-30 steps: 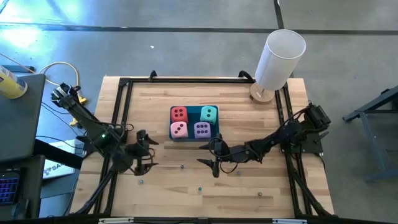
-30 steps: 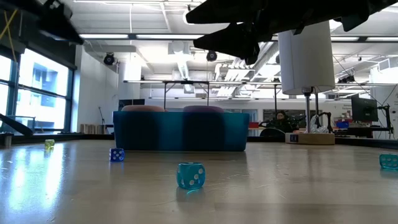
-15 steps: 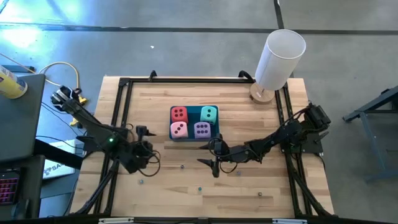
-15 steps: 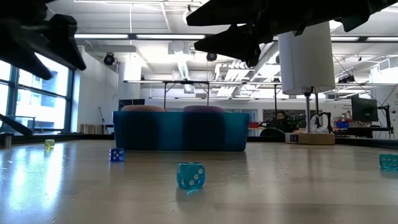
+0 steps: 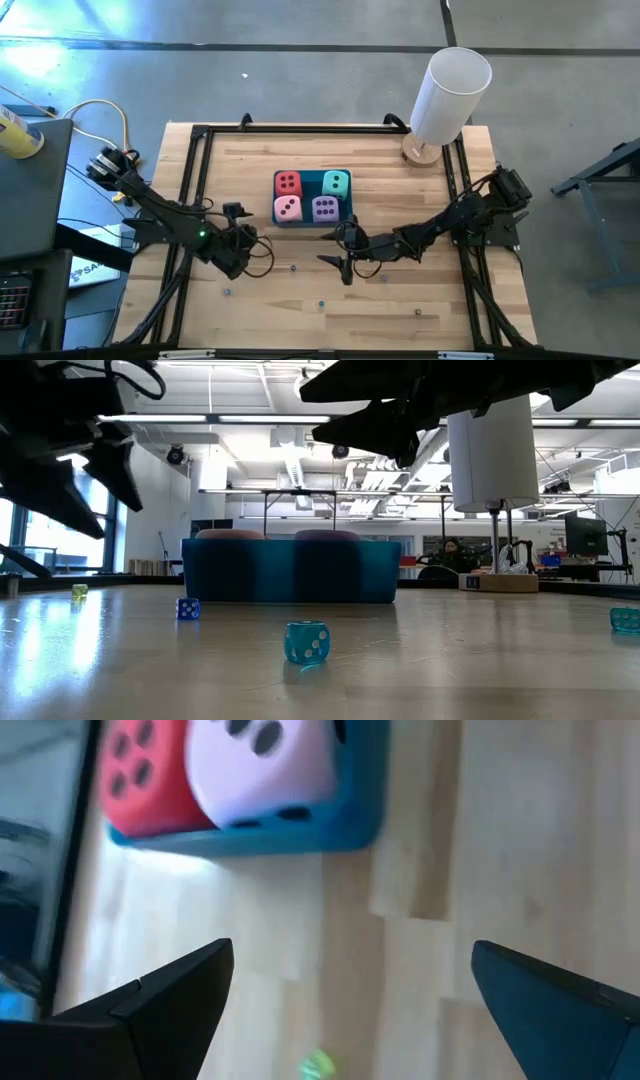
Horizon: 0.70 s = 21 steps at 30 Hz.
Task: Pick & Place Dice
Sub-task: Put the green die into the blue bin
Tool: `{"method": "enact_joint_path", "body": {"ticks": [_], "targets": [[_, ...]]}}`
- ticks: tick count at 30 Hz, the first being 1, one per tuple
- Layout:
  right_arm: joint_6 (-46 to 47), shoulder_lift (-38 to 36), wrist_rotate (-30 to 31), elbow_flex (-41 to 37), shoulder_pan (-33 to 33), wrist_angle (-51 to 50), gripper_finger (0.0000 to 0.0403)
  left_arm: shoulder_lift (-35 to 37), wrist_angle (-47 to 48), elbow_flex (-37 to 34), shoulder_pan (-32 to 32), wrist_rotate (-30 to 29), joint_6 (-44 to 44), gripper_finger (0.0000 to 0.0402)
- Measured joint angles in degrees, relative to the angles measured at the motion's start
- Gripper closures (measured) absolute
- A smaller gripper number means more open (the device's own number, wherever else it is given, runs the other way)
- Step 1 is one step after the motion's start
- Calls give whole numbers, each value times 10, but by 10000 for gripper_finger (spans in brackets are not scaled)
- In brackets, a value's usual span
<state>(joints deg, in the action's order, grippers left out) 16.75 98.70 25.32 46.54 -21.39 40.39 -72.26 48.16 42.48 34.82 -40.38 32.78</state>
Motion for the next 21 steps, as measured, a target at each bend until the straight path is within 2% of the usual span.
{"method": "enact_joint_path", "body": {"ticks": [7, 14, 21], "targets": [[1, 0, 0, 0, 0, -3, 151, 0, 16, 0, -4, 73, 129, 2], [1, 0, 0, 0, 0, -3, 151, 1, 133, 0, -30, 30, 251, 2], [1, 0, 0, 0, 0, -3, 151, 1, 168, 0, -72, -4, 235, 2]]}}
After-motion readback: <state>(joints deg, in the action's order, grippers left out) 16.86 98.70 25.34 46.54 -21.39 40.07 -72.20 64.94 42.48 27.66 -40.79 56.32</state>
